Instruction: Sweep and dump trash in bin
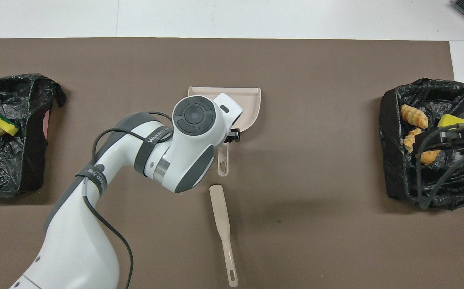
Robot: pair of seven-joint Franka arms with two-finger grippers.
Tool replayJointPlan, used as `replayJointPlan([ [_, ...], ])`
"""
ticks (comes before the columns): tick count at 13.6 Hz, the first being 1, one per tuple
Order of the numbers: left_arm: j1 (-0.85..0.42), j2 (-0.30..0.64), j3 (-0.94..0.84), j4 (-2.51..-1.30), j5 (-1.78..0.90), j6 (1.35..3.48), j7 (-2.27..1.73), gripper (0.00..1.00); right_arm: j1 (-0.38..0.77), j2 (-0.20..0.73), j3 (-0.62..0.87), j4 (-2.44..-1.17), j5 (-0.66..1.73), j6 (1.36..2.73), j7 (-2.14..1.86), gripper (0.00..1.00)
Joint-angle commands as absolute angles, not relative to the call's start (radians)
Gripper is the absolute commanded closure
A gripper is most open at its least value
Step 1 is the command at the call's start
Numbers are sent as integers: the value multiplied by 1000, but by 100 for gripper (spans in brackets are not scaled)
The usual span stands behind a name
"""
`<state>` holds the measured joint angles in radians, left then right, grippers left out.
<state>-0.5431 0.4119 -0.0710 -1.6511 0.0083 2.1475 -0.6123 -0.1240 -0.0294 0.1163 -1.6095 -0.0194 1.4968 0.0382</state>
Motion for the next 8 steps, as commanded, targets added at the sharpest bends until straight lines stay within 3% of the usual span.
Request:
replayJointPlan([
  [1,-474,330,-67,-1667,5,2041,-546,0,-132,-41,120,-1623,-2,1496,55,0],
  [8,-223,137,-61,-1716,5,1809,-180,0,-132,-41,120,-1621,-2,1496,55,0],
])
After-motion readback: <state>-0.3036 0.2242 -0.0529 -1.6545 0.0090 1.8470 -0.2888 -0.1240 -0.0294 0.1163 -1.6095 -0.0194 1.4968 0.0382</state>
